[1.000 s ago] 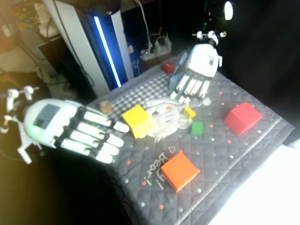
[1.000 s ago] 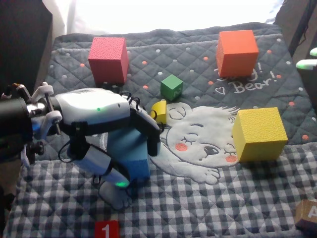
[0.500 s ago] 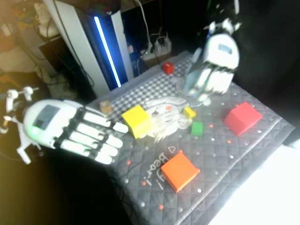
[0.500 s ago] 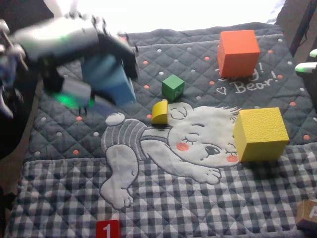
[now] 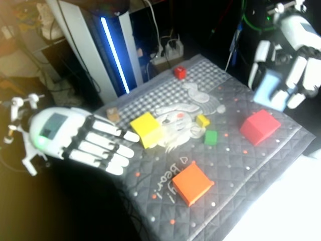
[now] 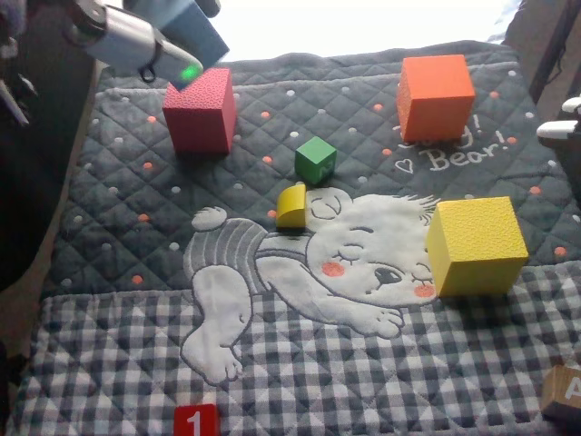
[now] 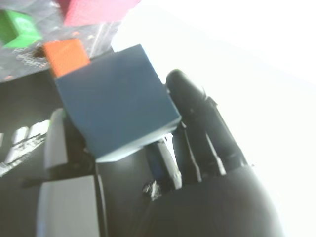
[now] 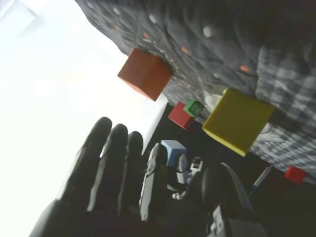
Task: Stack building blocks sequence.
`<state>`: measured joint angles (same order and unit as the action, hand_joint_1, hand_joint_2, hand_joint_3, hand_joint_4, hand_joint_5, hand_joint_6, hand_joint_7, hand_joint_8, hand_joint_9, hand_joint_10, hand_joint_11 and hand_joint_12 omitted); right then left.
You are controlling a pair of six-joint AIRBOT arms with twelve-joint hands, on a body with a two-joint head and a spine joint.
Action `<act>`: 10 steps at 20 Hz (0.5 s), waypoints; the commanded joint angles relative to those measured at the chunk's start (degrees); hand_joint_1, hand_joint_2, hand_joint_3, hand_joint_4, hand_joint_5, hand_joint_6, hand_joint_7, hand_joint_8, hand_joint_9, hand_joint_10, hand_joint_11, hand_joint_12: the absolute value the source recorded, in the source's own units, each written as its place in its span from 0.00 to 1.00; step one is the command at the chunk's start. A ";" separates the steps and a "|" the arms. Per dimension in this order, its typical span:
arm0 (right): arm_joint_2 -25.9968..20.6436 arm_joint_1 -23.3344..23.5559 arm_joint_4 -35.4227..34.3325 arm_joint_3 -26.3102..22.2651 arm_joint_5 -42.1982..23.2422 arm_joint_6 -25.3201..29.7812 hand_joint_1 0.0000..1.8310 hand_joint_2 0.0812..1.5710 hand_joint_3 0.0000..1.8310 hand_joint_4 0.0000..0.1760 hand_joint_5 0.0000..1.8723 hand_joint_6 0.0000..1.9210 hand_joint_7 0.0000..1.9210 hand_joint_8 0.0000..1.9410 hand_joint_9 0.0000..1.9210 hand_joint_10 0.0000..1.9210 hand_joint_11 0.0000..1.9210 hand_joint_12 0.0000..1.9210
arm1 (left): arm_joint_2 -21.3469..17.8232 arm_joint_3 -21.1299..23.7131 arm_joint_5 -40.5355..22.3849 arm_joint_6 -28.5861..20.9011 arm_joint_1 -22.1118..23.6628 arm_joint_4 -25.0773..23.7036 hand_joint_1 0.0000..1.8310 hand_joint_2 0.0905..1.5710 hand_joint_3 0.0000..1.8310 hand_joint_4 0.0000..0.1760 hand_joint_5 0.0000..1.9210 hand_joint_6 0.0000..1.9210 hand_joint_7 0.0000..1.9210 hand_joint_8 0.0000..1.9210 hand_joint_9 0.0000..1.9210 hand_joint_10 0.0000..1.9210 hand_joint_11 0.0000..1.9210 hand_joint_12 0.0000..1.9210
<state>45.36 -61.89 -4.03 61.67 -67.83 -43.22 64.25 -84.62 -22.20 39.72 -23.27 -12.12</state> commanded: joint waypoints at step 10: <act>0.09 0.16 -1.71 0.46 -6.97 0.08 0.26 0.79 0.00 0.82 0.19 0.00 0.17 0.00 0.17 0.00 0.09 0.20 | 4.15 -5.05 0.47 0.36 1.79 1.23 0.82 0.64 0.00 0.00 0.64 0.16 0.55 0.40 0.60 0.43 0.46 0.74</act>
<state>45.50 -61.91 -4.08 61.78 -67.83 -43.24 68.36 -89.47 -15.68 40.36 -22.44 -11.70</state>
